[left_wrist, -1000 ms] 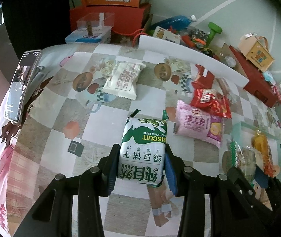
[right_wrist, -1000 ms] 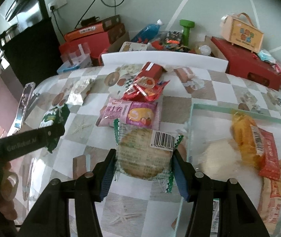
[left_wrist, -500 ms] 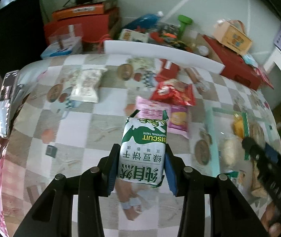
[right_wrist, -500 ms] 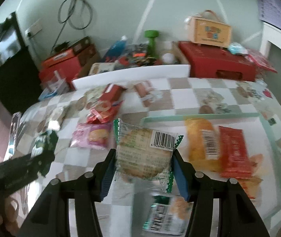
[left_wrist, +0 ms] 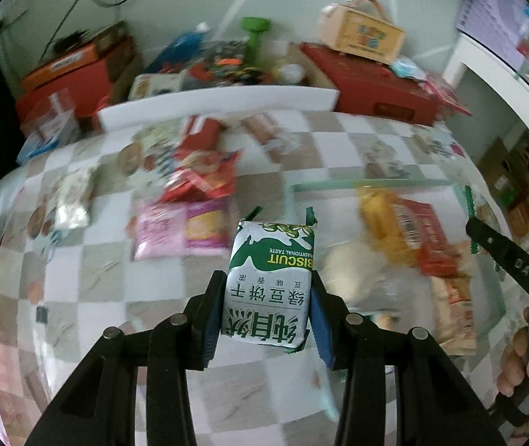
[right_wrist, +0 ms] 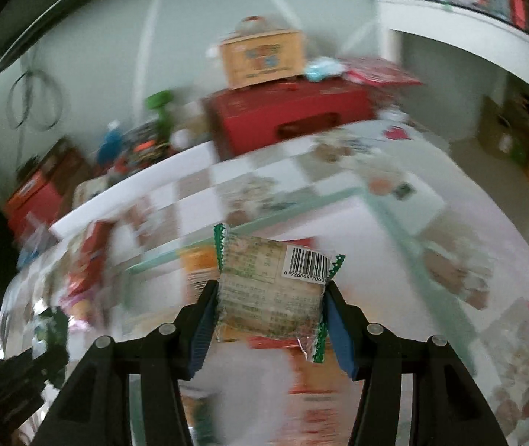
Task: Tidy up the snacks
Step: 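Carry the biscuit bag and cracker packet over the teal-rimmed tray, then lower both packets into the tray and open both grippers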
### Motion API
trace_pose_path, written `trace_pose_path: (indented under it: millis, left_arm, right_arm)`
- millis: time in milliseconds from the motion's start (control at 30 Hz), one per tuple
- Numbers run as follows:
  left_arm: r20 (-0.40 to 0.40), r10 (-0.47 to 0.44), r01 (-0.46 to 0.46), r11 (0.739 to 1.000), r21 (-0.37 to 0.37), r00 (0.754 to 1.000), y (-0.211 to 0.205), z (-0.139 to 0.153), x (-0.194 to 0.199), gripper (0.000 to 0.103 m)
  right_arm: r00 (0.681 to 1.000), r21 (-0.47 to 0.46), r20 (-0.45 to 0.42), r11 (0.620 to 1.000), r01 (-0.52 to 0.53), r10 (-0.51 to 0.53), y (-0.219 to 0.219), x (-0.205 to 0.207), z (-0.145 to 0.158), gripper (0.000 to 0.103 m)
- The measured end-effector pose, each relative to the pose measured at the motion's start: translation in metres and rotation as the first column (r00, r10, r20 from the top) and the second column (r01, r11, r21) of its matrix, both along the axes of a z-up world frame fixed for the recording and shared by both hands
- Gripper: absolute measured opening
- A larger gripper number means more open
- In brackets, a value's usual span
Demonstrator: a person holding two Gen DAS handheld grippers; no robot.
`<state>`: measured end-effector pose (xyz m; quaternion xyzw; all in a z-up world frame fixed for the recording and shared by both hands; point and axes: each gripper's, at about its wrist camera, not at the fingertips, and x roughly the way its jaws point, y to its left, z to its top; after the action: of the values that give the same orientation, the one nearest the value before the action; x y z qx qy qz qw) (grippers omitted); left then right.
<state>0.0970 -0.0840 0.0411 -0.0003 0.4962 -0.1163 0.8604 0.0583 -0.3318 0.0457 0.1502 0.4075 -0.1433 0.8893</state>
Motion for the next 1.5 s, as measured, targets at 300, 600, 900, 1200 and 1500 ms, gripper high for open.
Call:
trace_pose_path:
  millis: [300, 600, 900, 1200, 1500]
  left_arm:
    - [0.012, -0.177, 0.177, 0.984, 0.025, 0.984, -0.084, 0.008, -0.004, 0.044]
    - [-0.043, -0.260, 0.262, 0.964, 0.046, 0.965, -0.135, -0.010, -0.003, 0.044]
    - [-0.083, -0.237, 0.242, 0.969, 0.046, 0.968, -0.142, -0.022, 0.002, 0.049]
    - [-0.065, -0.229, 0.231, 0.972, 0.036, 0.971, -0.138, -0.014, 0.000, 0.061]
    - [-0.041, -0.065, 0.067, 0.997, 0.041, 0.997, -0.106, -0.013, 0.015, 0.082]
  right_arm:
    - [0.983, 0.037, -0.025, 0.983, 0.180, -0.179, -0.068, -0.023, -0.008, 0.057]
    - [0.977, 0.065, -0.066, 0.976, 0.207, -0.203, -0.087, -0.024, -0.025, 0.058]
    - [0.983, 0.086, -0.065, 0.980, 0.177, -0.172, -0.086, -0.015, -0.034, 0.060]
    - [0.984, 0.079, -0.077, 0.983, 0.166, -0.160, -0.083, -0.013, -0.032, 0.066]
    - [0.981, 0.052, -0.110, 0.985, 0.167, -0.161, -0.080, -0.009, -0.035, 0.097]
